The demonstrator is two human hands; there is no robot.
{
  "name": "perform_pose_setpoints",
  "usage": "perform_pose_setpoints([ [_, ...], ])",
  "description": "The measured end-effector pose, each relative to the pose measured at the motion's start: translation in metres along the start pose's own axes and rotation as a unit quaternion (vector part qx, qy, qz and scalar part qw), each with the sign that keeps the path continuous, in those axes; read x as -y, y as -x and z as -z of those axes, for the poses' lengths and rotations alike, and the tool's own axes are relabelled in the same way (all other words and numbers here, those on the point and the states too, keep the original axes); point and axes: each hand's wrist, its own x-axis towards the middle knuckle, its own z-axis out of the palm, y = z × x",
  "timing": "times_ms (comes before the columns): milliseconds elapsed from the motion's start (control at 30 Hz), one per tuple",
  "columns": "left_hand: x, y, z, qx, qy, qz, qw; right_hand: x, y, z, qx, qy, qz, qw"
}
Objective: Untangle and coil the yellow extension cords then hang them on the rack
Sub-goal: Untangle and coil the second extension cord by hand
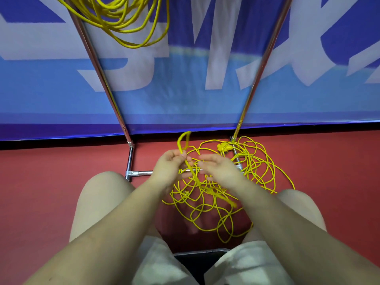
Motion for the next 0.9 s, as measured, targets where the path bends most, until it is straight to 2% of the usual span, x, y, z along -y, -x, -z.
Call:
perform_pose_setpoints([
  [67,-0.005,-0.004,0.003,-0.019,0.081,0.020,0.996,-0.015,0.003,-0.006,0.017,0.114,0.040,0.992],
  [200,-0.013,-0.006,0.005,-0.039,0.168,0.039,0.984,-0.026,0.008,-0.005,-0.028,0.278,0.132,0.951],
  [267,-0.017,-0.007,0.005,-0.040,0.201,0.040,0.978,-0.024,0.006,-0.002,-0.053,0.342,0.147,0.927],
  [333,-0.021,-0.007,0.006,-0.027,0.230,0.032,0.972,-0.019,0.005,0.001,-0.069,0.359,0.148,0.919],
  [400,-0.020,-0.008,0.005,0.004,0.195,0.022,0.981,-0.012,0.003,0.002,-0.064,0.278,0.144,0.948],
  [467,-0.011,-0.005,0.000,0.044,0.084,0.012,0.995,0.003,0.003,0.005,-0.069,0.096,0.107,0.987],
  [500,-0.005,-0.003,-0.002,0.070,0.023,-0.001,0.997,0.011,0.003,0.008,-0.067,-0.013,0.070,0.995],
  [567,0.007,-0.001,-0.007,0.116,-0.088,-0.042,0.988,0.025,0.002,0.014,-0.060,-0.183,0.000,0.981],
  [633,0.014,-0.003,-0.009,0.126,-0.168,-0.078,0.975,0.034,0.000,0.022,-0.059,-0.262,-0.038,0.962],
  [767,0.012,-0.007,-0.014,0.139,-0.233,-0.104,0.957,0.049,-0.006,0.036,-0.096,-0.349,-0.067,0.930],
  [900,0.000,-0.008,-0.010,0.110,-0.254,-0.129,0.952,0.061,-0.011,0.046,-0.118,-0.393,-0.078,0.909],
])
